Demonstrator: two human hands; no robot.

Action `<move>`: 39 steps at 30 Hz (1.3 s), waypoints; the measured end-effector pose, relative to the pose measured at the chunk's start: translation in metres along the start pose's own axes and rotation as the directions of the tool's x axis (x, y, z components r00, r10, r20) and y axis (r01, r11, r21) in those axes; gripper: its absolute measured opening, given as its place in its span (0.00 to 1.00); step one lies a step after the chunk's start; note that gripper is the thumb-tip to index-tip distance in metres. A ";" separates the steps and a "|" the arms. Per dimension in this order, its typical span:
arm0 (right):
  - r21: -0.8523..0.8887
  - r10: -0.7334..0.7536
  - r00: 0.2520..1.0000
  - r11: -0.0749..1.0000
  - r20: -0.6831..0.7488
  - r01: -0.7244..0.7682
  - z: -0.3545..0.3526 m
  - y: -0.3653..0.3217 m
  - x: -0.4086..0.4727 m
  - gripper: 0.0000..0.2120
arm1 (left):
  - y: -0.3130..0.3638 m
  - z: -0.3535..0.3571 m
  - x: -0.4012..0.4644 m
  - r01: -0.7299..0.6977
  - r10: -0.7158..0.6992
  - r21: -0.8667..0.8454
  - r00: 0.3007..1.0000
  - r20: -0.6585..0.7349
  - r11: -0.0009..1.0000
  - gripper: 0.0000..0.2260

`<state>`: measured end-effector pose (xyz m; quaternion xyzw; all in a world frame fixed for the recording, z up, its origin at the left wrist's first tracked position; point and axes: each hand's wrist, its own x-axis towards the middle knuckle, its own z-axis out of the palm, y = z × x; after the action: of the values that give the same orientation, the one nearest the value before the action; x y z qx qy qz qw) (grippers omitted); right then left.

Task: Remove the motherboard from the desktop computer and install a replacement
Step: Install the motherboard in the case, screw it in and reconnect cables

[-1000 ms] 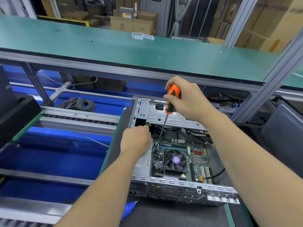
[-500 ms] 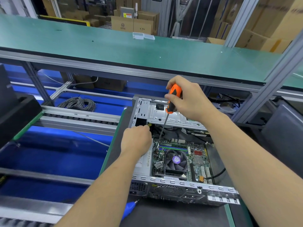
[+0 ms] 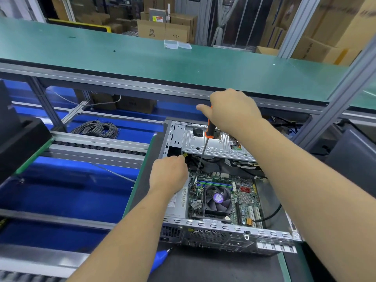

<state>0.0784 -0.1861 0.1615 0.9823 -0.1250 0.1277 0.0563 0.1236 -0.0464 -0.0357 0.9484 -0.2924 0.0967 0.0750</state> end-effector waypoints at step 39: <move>0.183 -0.231 0.841 0.970 0.489 0.159 -0.031 0.001 0.018 0.12 | 0.003 0.000 -0.001 -0.022 0.017 0.095 0.999 0.048 0.995 0.10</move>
<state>0.0871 -0.1872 0.1960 0.9902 -0.0256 -0.1332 -0.0326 0.1212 -0.0480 -0.0352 0.9500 -0.2984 0.0889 0.0218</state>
